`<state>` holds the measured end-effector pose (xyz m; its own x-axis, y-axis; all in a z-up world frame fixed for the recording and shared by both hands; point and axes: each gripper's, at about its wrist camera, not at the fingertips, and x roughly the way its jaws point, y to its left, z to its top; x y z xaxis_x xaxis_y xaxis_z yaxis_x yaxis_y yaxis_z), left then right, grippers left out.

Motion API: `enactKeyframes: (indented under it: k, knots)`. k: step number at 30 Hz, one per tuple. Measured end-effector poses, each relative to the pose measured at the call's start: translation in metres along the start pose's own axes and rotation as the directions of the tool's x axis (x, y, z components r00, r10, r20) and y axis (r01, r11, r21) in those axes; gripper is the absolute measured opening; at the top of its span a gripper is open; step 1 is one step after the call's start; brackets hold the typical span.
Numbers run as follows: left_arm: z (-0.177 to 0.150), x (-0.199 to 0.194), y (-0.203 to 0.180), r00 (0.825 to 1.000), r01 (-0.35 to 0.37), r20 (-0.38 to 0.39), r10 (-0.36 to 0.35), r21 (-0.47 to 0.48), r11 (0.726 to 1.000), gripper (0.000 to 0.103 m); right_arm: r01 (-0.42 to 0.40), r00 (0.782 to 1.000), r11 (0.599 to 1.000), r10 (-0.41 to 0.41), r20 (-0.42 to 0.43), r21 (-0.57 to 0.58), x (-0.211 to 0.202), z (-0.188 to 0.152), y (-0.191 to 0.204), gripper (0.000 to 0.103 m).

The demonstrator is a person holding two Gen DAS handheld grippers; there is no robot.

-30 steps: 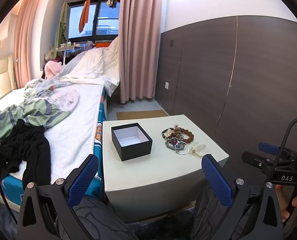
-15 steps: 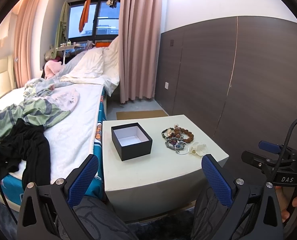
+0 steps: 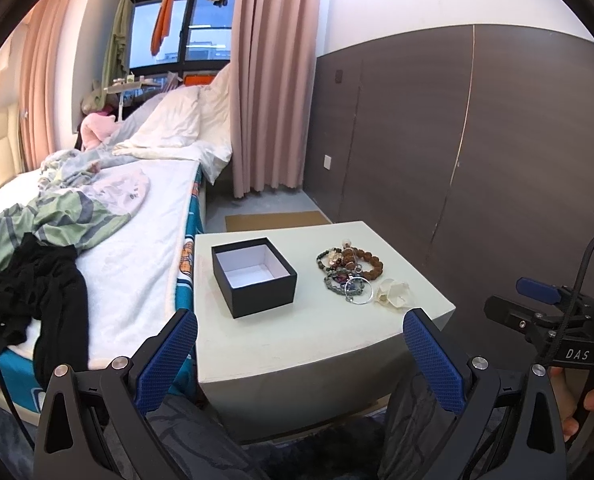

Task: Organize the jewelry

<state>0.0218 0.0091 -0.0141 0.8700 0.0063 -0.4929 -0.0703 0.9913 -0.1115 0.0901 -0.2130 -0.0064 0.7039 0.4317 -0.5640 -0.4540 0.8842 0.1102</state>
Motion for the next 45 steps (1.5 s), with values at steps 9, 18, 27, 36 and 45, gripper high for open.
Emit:
enactKeyframes:
  k: [9, 18, 27, 36, 45]
  knots:
    - [0.010, 0.037, -0.009, 0.998, 0.031, -0.059, -0.030, 0.012, 0.999, 0.102, 0.008, 1.000, 0.999, -0.007, -0.019, 0.044, 0.016, 0.006, -0.028, 0.101]
    - [0.016, 0.080, -0.026, 0.989, 0.068, -0.134, -0.064, 0.030, 0.997, 0.102, 0.008, 0.999, 0.994, -0.003, -0.045, 0.111, 0.039, 0.008, -0.065, 0.101]
    - [0.021, 0.126, -0.044, 0.974, 0.097, -0.208, -0.085, 0.048, 0.994, 0.098, 0.017, 0.998, 0.986, -0.005, -0.070, 0.164, 0.061, 0.008, -0.099, 0.100]
    - [0.021, 0.178, -0.060, 0.939, 0.131, -0.325, -0.110, 0.045, 0.990, 0.075, 0.001, 0.992, 0.974, 0.027, -0.120, 0.225, 0.086, 0.005, -0.131, 0.092]
    - [0.013, 0.237, -0.061, 0.886, 0.125, -0.451, -0.105, 0.015, 0.992, 0.050, -0.027, 0.981, 0.962, 0.077, -0.178, 0.270, 0.116, -0.003, -0.153, 0.088]
